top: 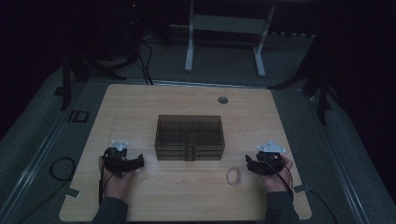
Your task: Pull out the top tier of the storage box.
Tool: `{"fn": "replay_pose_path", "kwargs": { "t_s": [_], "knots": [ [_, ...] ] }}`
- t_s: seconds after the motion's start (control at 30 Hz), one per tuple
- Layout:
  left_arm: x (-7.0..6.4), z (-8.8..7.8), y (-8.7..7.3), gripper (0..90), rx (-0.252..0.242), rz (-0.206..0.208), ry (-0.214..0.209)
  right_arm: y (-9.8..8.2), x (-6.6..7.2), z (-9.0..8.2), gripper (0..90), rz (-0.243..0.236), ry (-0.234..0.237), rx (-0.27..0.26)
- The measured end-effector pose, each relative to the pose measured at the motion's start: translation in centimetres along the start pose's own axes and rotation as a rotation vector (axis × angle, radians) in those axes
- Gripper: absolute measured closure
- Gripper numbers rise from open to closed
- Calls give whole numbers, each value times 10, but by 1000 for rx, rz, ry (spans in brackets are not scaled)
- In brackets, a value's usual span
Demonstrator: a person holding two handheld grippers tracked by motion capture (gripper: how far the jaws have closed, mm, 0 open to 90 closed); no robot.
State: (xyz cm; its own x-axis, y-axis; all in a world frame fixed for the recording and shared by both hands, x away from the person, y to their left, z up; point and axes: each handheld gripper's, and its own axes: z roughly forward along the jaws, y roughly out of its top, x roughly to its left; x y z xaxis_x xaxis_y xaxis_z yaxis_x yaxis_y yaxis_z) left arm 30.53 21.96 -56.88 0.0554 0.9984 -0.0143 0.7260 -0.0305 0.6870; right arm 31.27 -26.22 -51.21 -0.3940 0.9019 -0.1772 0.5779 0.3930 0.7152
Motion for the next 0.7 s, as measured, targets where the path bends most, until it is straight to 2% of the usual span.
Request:
{"fn": "replay_pose_path", "kwargs": {
  "t_s": [0.23, 0.47, 0.7],
  "knots": [
    [0, 0, 0, 23, 1, 0, 0, 14, 9, -12, 369, -58, 19, -16],
    [0, 0, 0, 23, 1, 1, 0, 25, 18, -16, 424, -119, 31, -22],
    [0, 0, 0, 23, 1, 1, 0, 35, 32, -22, 455, -218, 12, -28]
  ]
}}
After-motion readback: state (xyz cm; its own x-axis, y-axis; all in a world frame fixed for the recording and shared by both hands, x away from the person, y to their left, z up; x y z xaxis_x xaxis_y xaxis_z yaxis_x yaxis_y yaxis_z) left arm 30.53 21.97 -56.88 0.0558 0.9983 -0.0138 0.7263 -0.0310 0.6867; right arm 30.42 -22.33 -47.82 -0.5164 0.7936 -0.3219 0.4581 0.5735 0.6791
